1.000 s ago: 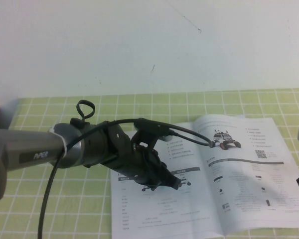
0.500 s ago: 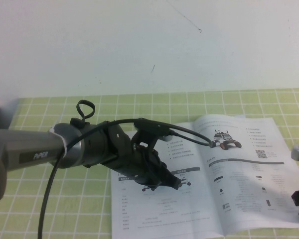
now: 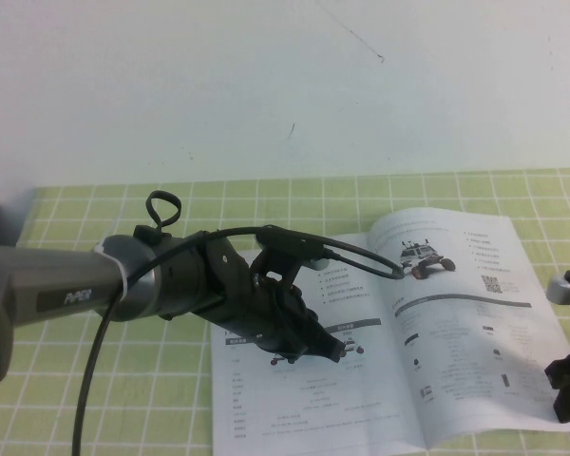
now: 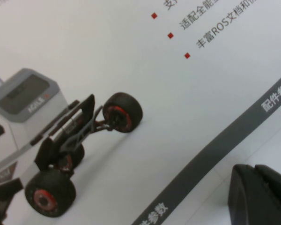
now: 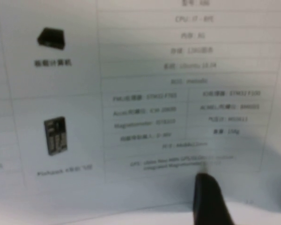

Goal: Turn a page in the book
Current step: Open the closed book

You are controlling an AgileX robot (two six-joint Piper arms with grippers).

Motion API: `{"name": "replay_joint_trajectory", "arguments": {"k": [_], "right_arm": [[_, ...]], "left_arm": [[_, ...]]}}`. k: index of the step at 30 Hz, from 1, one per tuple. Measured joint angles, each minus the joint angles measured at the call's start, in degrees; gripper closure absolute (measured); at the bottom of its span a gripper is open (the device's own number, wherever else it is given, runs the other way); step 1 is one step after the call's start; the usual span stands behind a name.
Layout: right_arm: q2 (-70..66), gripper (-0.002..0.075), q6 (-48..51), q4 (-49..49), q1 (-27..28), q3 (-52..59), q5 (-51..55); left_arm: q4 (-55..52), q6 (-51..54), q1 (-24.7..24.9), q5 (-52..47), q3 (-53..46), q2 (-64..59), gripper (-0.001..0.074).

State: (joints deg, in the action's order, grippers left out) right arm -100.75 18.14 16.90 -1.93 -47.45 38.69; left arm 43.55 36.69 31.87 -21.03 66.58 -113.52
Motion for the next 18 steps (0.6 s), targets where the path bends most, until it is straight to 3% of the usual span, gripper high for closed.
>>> {"name": "replay_joint_trajectory", "arguments": {"k": [18], "right_arm": [[-0.54, 0.0383, 17.20, 22.67, 0.00, 0.00, -2.06]], "left_arm": [[0.09, 0.00, 0.00, 0.00, 0.00, 0.00, 0.0738]]}}
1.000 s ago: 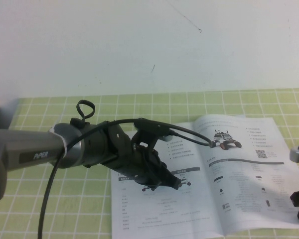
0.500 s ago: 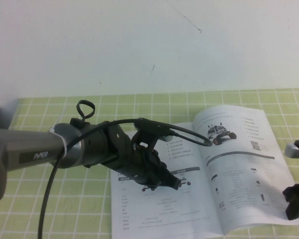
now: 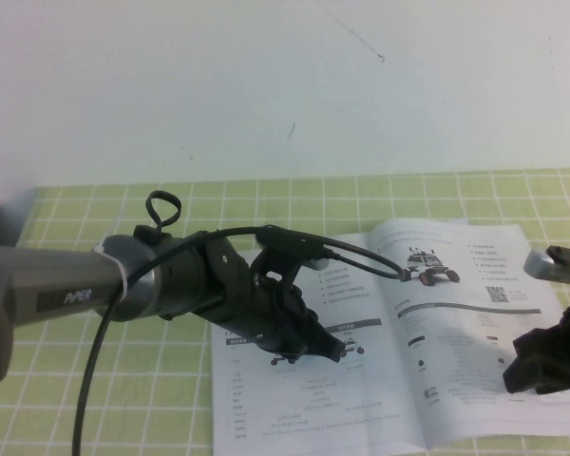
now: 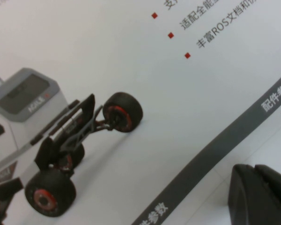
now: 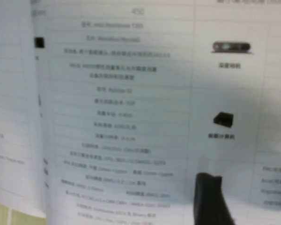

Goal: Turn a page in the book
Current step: Open the closed book

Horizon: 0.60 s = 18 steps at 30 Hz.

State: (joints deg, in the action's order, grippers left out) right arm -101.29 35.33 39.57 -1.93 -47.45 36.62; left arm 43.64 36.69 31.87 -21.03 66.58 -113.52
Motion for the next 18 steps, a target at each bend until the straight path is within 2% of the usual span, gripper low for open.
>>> {"name": "replay_joint_trajectory", "arguments": {"k": [7, 11, 15, 18], "right_arm": [[6.43, 0.0384, 3.18, -1.33, 0.00, 0.00, 0.00], [12.95, 0.0426, -2.23, -14.24, 0.00, 0.00, 0.30], [15.26, 0.0523, -17.24, -33.07, 0.00, 0.00, 0.54], [13.83, 0.0556, -23.71, -38.43, 0.00, 0.00, -0.05]], "left_arm": [[0.00, 0.39, 0.00, 0.00, 0.00, 0.00, 0.0738], [0.00, 0.42, 0.00, 0.00, 0.00, 0.00, 0.0738], [0.00, 0.42, 0.00, 0.00, 0.00, 0.00, 0.0738], [0.00, 0.42, 0.00, 0.00, 0.00, 0.00, 0.0738]]}}
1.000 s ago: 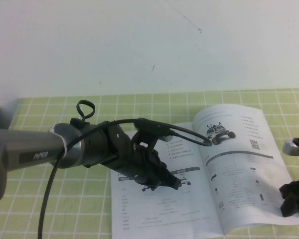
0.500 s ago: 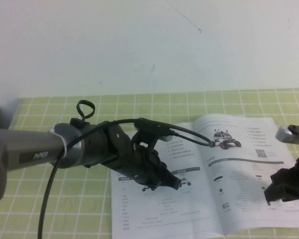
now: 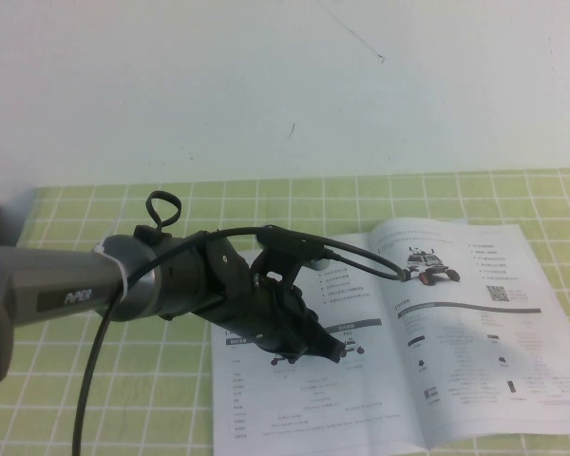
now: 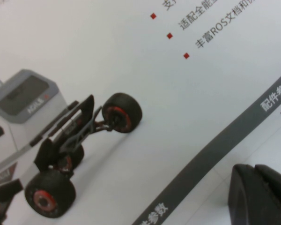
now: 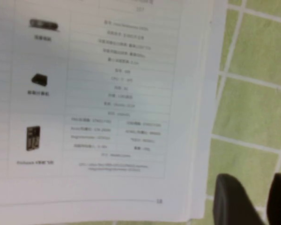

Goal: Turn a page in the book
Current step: Open the closed book

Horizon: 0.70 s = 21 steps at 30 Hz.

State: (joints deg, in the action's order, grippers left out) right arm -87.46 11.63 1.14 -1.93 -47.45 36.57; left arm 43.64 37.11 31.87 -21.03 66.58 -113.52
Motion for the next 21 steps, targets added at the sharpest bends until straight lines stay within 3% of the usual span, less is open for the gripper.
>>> {"name": "replay_joint_trajectory", "arguments": {"k": [2, 6, 9, 16, 21], "right_arm": [[-2.02, 0.0522, -0.64, 1.94, 0.00, 0.00, -0.78], [-6.76, 0.0329, -0.54, 7.97, 0.00, 0.00, -1.03], [-10.07, 0.0227, -0.44, 10.72, 0.00, 0.00, -1.68], [-13.26, 0.0211, 7.16, 19.72, 0.04, 0.00, -5.05], [-13.97, 0.0234, 9.35, 20.85, 0.13, -0.23, -5.06]], "left_arm": [[0.00, 0.00, 0.00, 0.00, 0.00, 0.00, 0.0738], [0.00, 0.00, 0.00, 0.00, 0.00, 0.00, 0.0738], [0.00, 0.10, 0.00, 0.00, 0.00, 0.00, 0.0738], [0.00, 0.45, 0.00, 0.00, 0.00, 0.00, 0.0738], [0.00, 0.45, 0.00, 0.00, 0.00, 0.00, 0.0738]]}}
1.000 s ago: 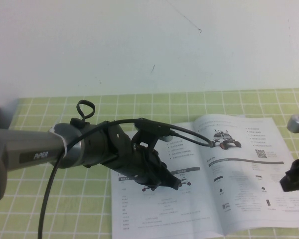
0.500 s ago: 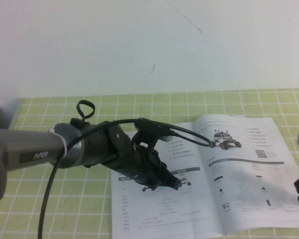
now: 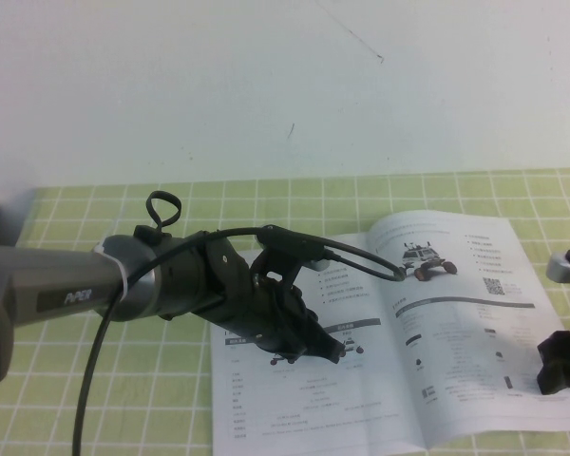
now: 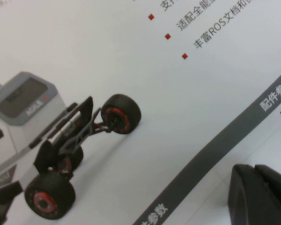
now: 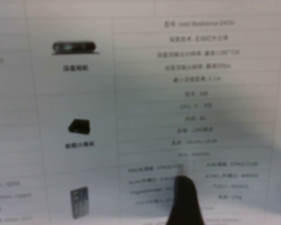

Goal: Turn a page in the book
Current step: Open the closed book

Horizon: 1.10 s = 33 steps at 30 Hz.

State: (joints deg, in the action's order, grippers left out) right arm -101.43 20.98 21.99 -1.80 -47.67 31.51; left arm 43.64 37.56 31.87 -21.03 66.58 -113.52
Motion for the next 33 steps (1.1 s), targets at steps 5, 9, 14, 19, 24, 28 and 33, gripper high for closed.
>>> {"name": "replay_joint_trajectory", "arguments": {"k": [5, 9, 14, 19, 24, 28, 33], "right_arm": [[-0.42, 0.0294, 0.34, -0.26, 0.11, -0.25, 0.13], [-0.92, 0.0318, 1.85, 1.26, 0.17, -0.34, -0.09], [-1.18, 0.0344, 8.13, 8.31, 0.54, -0.34, -0.72], [-1.94, 0.0428, 13.23, 16.66, 0.54, -0.34, -1.73], [-2.40, 0.0522, 17.67, 21.65, 0.54, -0.34, -2.25], [-2.92, 0.0557, 22.65, 29.03, 0.32, -0.24, -0.05], [-3.43, 0.0568, 30.40, 37.95, -0.03, 0.09, 3.62]], "left_arm": [[0.00, 0.00, 0.00, 0.00, 0.00, 0.00, 0.0738], [0.00, 0.00, 0.00, 0.00, 0.00, 0.00, 0.0738], [0.00, 0.00, 0.00, 0.00, 0.00, 0.00, 0.0738], [0.00, 0.00, 0.00, 0.00, 0.00, 0.00, 0.0738], [0.00, 0.26, 0.00, 0.00, 0.00, 0.00, 0.0738], [0.00, 0.26, 0.00, 0.00, 0.00, 0.00, 0.0738], [0.00, 0.36, 0.00, 0.00, 0.00, 0.00, 0.0738]]}}
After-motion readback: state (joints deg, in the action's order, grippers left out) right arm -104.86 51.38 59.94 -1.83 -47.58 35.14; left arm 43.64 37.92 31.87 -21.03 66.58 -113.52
